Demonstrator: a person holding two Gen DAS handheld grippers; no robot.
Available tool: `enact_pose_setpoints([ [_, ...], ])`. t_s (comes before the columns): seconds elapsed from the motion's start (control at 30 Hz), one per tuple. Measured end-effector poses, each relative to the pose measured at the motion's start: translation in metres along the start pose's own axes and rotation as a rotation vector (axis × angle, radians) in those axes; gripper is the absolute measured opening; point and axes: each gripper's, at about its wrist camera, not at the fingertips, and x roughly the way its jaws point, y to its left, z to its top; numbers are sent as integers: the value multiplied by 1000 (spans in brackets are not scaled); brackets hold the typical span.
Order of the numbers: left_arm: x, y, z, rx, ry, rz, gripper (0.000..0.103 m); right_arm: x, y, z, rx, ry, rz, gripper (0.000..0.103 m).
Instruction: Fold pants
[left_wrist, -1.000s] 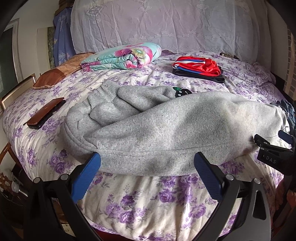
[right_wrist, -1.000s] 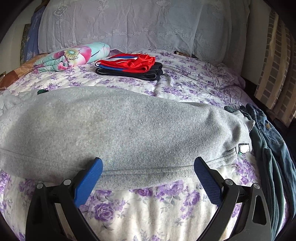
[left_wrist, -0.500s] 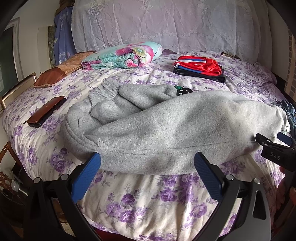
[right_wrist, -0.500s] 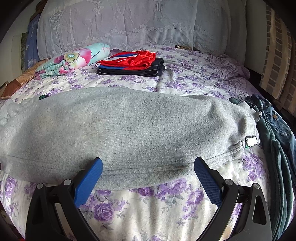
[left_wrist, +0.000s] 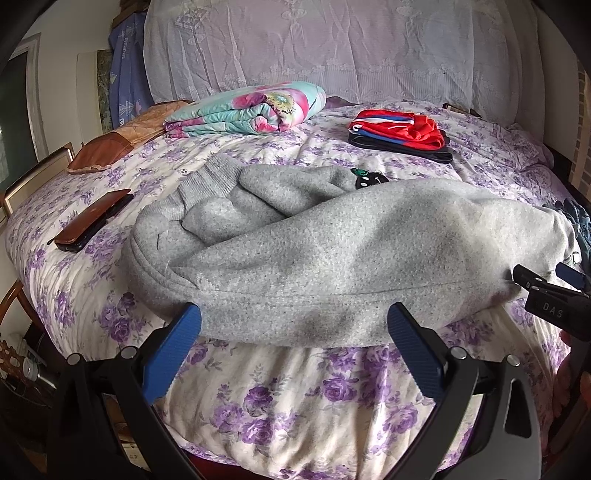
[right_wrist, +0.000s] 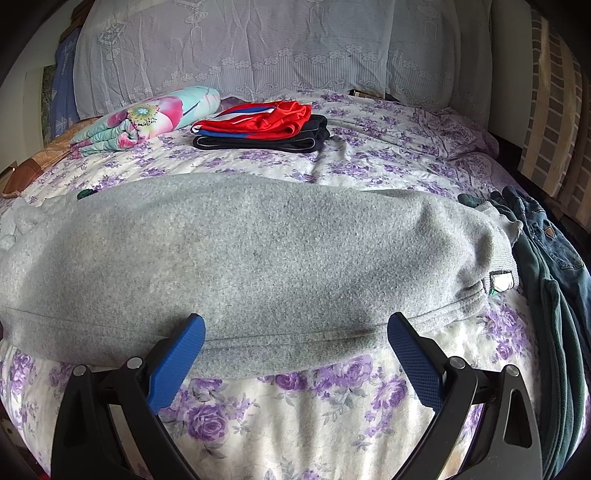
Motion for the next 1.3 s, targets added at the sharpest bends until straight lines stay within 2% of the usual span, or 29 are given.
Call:
enact_pose_setpoints([
  [0.17, 14, 16, -2, -48, 59, -65, 98, 1, -4, 0, 21, 10, 44, 99],
  [0.43, 40, 84, -19, -310, 197, -225, 98, 1, -16, -3, 96, 37, 141, 99],
  [0.53, 40, 103, -23, -372, 180, -323, 98, -3, -24, -12, 136, 72, 219, 99],
  [0.6, 44, 112, -24, -413, 199, -378, 98, -3, -32, -23, 172, 110, 286, 99],
  [0.7, 53, 124, -18, -503, 232, -443, 98, -11, -46, -34, 197, 91, 361, 99],
  [0.77, 63, 132, -9, -573, 263, -476, 98, -8, -51, -31, 200, 132, 390, 99],
  [0.9, 82, 133, 12, -679, 326, -460, 98, 8, -77, -18, 317, 196, 463, 99],
  [0.97, 90, 126, 24, -664, 338, -488, 98, 21, -96, -10, 436, 230, 528, 99],
  [1.1, 97, 112, 35, -600, 335, -471, 98, 47, -128, 1, 681, 276, 638, 99],
  [1.17, 111, 110, 40, -579, 354, -456, 98, 61, -141, 7, 776, 282, 667, 99],
  [1.3, 121, 105, 52, -589, 328, -403, 98, 84, -148, 21, 885, 287, 675, 99],
])
